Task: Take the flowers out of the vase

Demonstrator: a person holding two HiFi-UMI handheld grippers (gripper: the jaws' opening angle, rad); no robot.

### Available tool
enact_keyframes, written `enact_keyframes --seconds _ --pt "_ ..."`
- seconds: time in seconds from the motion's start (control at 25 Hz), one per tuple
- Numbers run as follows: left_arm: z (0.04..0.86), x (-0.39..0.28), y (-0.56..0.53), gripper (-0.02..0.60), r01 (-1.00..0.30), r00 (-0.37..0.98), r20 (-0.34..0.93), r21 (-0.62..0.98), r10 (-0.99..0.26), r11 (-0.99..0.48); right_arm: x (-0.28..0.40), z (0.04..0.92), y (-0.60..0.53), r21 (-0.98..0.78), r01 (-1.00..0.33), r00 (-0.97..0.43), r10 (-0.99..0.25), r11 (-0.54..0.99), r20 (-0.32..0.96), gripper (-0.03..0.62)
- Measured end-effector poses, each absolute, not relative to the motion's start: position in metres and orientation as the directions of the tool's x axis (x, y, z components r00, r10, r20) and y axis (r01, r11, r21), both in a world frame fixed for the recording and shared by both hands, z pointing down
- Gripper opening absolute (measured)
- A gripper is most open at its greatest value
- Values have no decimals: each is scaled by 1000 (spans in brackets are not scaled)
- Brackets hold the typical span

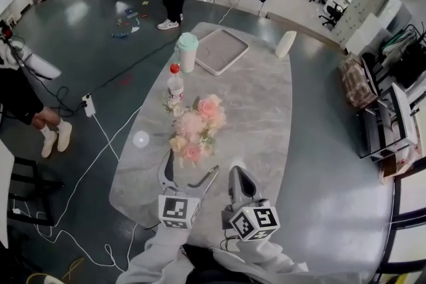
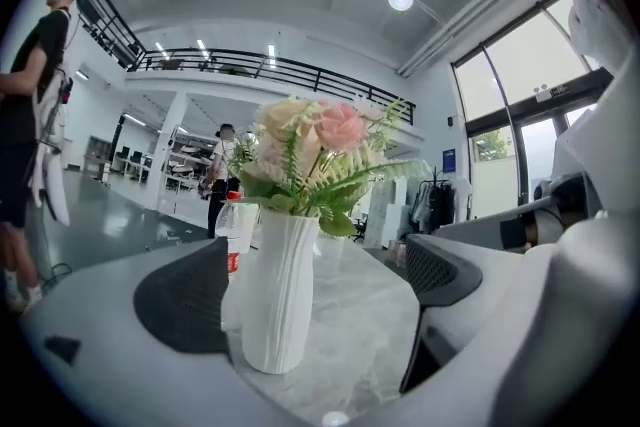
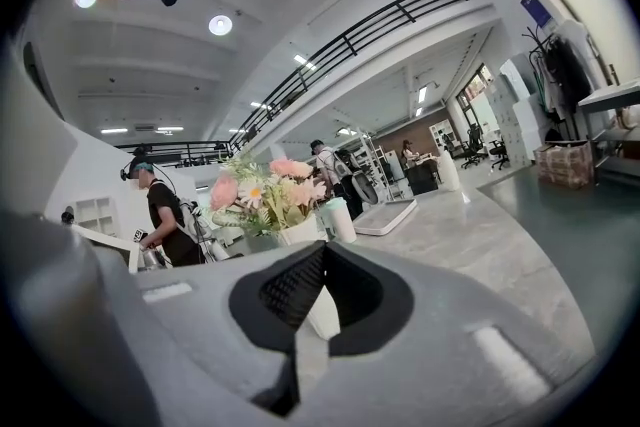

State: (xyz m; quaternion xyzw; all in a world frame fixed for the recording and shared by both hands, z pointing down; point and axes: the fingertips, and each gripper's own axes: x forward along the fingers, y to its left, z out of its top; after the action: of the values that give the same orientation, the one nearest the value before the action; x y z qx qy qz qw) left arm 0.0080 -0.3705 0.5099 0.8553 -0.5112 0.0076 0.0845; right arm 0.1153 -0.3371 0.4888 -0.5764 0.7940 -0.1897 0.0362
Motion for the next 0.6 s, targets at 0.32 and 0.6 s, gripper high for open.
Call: enact_keyframes --seconds 0.32,0.6 --pt "511 7 -395 531 -911 410 64 69 -910 -406 128 505 -340 -329 -913 -317 -928 242 197 0" --pt "500 7 -414 531 -915 403 27 20 -915 -403 130 512 -348 -330 -912 -322 -922 242 215 0"
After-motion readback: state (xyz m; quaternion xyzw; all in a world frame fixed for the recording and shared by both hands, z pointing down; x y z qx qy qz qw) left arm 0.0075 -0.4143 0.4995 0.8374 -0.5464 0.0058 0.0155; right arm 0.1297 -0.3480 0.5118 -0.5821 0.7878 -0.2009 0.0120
